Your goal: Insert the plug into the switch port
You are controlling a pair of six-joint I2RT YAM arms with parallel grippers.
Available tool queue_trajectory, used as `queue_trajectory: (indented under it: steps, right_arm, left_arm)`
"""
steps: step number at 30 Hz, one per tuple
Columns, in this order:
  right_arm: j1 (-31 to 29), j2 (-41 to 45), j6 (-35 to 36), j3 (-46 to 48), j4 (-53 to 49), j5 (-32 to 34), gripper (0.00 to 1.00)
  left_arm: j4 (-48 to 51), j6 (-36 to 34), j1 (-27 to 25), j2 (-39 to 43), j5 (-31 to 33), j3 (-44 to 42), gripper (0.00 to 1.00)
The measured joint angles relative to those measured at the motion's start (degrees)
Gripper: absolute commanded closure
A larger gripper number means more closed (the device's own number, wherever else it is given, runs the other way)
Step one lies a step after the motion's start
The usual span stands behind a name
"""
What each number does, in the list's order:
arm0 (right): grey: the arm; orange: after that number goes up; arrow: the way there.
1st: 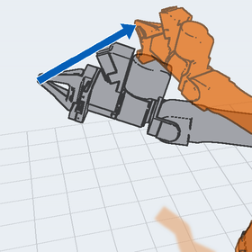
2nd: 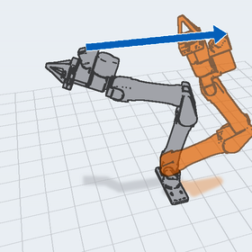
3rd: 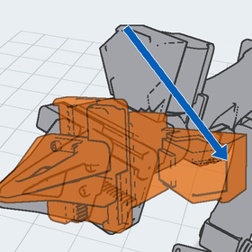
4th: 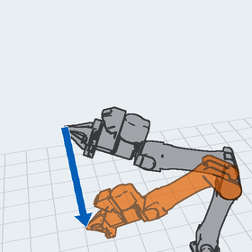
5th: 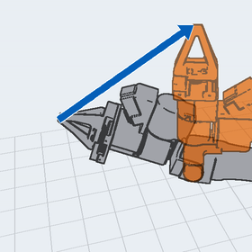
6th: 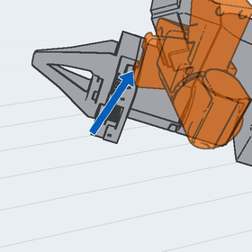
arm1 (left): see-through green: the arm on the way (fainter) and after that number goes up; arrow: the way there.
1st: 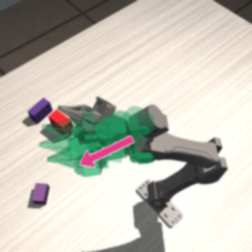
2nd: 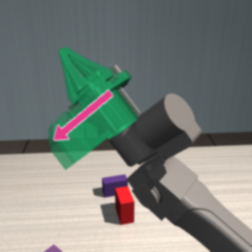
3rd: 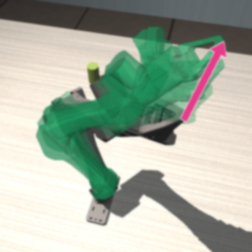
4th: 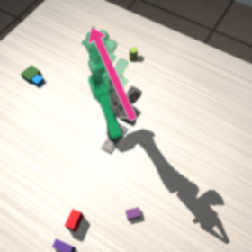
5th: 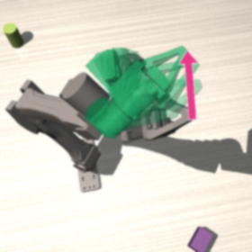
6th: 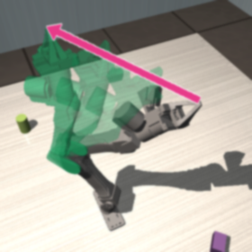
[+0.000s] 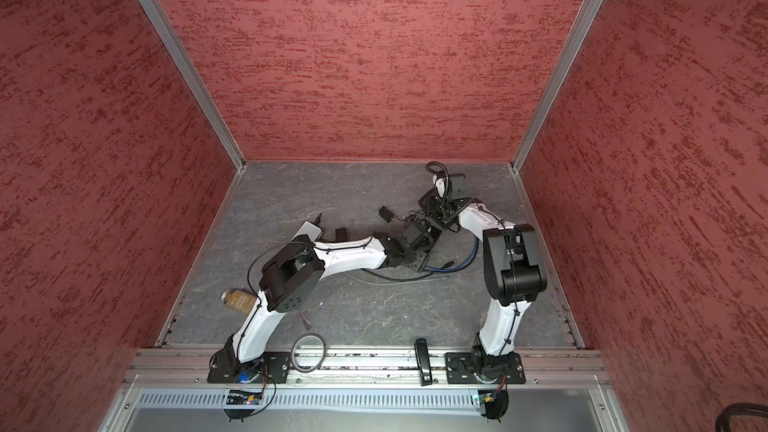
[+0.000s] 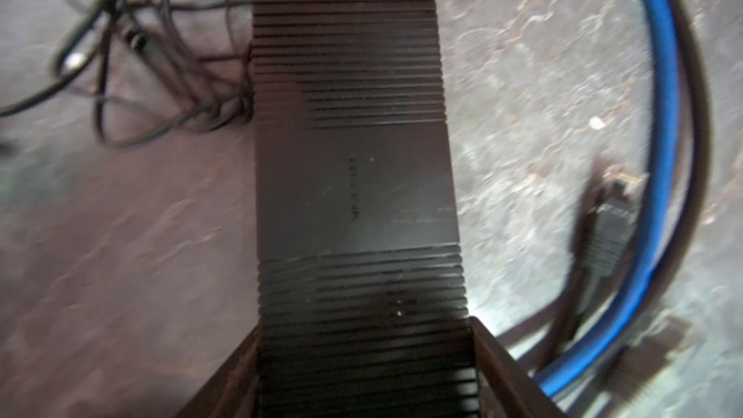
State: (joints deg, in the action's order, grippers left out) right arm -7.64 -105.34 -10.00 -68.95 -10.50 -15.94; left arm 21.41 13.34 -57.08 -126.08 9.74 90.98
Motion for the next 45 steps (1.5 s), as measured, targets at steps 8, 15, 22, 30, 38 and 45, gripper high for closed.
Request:
queue_trajectory:
  steps: [8,15,22,30,38,45]
  right_arm:
    - [0.00,0.02,-0.02,0.00,0.00,0.00,0.98]
    - [0.00,0.00,-0.04,0.00,0.00,0.00,0.98]
    - [0.00,0.02,-0.04,0.00,-0.04,-0.20,0.98]
    - [-0.04,1.11,-0.04,0.48,-0.37,-0.66,0.97]
    - [-3.23,5.92,-0.33,2.97,-1.33,-1.88,0.97]
    - [-7.32,10.91,-1.57,6.19,-1.31,-2.08,0.97]
  left_arm:
    - [-0.13,-4.85,0.57,5.42,2.86,-5.99,0.40]
    - [-0.44,-7.74,0.87,10.14,4.70,-7.98,0.40]
    - [-0.85,-8.11,1.66,18.45,7.10,-15.78,0.40]
    - [-0.44,-4.92,2.54,30.12,9.55,-29.68,0.40]
    - [-1.51,-2.10,3.28,39.41,7.37,-41.70,0.40]
    - [-1.75,2.36,3.39,40.54,6.12,-46.66,0.39]
